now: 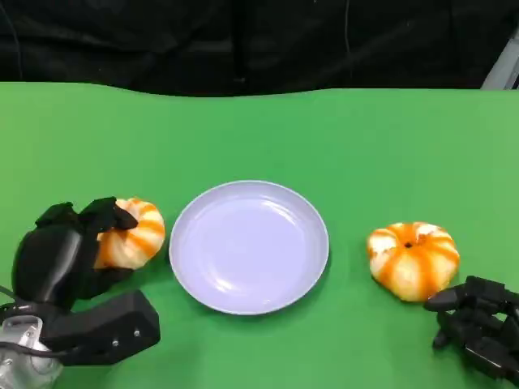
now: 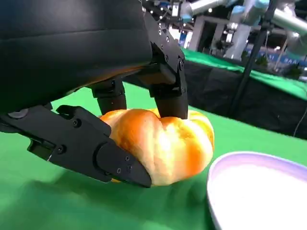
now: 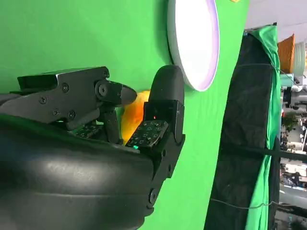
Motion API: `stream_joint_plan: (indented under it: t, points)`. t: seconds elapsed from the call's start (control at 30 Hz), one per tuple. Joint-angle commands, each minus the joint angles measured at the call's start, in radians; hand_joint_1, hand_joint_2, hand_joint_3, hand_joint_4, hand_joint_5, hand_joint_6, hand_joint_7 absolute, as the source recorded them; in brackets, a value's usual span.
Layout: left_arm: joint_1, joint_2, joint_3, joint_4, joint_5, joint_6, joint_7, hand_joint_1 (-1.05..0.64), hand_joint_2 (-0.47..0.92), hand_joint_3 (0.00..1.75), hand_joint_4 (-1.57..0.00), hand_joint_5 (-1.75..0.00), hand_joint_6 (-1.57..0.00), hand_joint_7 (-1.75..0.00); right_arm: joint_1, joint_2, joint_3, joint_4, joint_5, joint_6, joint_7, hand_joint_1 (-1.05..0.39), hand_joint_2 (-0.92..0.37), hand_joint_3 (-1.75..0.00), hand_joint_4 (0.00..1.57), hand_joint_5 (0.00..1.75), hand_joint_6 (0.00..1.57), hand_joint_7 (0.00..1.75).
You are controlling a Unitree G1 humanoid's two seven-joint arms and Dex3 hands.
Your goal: Grasp the bread from the table and place it into the plate.
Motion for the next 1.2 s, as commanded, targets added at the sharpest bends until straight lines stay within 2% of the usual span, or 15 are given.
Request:
stream_joint_plan:
  t: [0.03, 0.2, 0.37, 0.63, 0.7, 0.8, 0.87, 0.97, 1.07, 1.2]
  points:
    - [0.019, 0.014, 0.011, -0.019, -0.001, -0.005, 0.027, -0.06, 0.92, 0.06, -0.53, -1.62, -0.64, -1.31, 0.011, -0.014, -0.011, -0.013, 0.006, 0.003, -0.002, 0.08, -0.92, -0.44, 0.7, 1.45, 0.87, 0.82]
    - [0.036, 0.022, 0.012, -0.061, 0.012, -0.041, 0.089, -0.05, 0.92, 0.06, -0.53, -1.61, -0.64, -1.29, 0.014, -0.014, -0.009, -0.02, 0.001, 0.009, -0.01, 0.08, -0.92, -0.44, 0.69, 1.45, 0.87, 0.82]
    - [0.06, 0.032, 0.014, -0.12, 0.025, -0.086, 0.13, -0.05, 0.91, 0.07, -0.6, -1.52, -0.7, -1.19, 0.016, -0.014, -0.008, -0.024, -0.001, 0.008, -0.012, 0.08, -0.92, -0.43, 0.69, 1.46, 0.87, 0.83]
    - [0.127, 0.041, 0.045, -0.268, 0.023, -0.116, 0.106, -0.03, 0.87, 0.17, -0.66, -1.42, -0.79, -1.05, 0.023, -0.013, -0.007, -0.031, 0.001, 0.004, -0.006, 0.09, -0.92, -0.43, 0.68, 1.47, 0.86, 0.84]
    - [0.132, 0.04, 0.051, -0.277, 0.025, -0.113, 0.1, -0.02, 0.83, 0.24, -0.66, -1.42, -0.8, -1.03, 0.023, -0.013, -0.007, -0.031, 0.001, 0.005, -0.006, 0.09, -0.92, -0.44, 0.68, 1.48, 0.85, 0.84]
    - [0.136, 0.039, 0.058, -0.284, 0.027, -0.111, 0.094, -0.02, 0.63, 0.62, -0.66, -1.42, -0.8, -1.03, 0.023, -0.013, -0.007, -0.031, 0.001, 0.005, -0.006, 0.09, -0.92, -0.44, 0.68, 1.48, 0.85, 0.84]
    - [0.153, 0.043, 0.053, -0.324, 0.032, -0.144, 0.09, -0.02, 0.6, 0.68, -0.66, -1.42, -0.8, -1.03, 0.03, -0.012, -0.005, -0.04, 0.001, 0.001, -0.005, 0.09, -0.92, -0.44, 0.68, 1.48, 0.85, 0.85]
    - [0.183, 0.046, 0.046, -0.394, 0.038, -0.203, 0.073, -0.03, 0.64, 0.68, -0.64, -1.46, -0.78, -1.06, 0.044, -0.01, -0.003, -0.058, 0.0, -0.004, -0.004, 0.08, -0.92, -0.45, 0.68, 1.48, 0.85, 0.85]
    - [0.191, 0.035, 0.043, -0.41, 0.046, -0.222, 0.054, -0.05, 0.73, 0.59, -0.64, -1.45, -0.79, -1.06, 0.05, -0.008, -0.002, -0.064, 0.002, -0.004, -0.001, 0.08, -0.92, -0.45, 0.68, 1.48, 0.85, 0.85]
    - [0.192, 0.03, 0.048, -0.412, 0.058, -0.228, 0.049, -0.05, 0.75, 0.56, -0.64, -1.46, -0.79, -1.07, 0.051, -0.007, -0.003, -0.066, 0.006, -0.002, 0.005, 0.07, -0.92, -0.44, 0.68, 1.48, 0.85, 0.85]
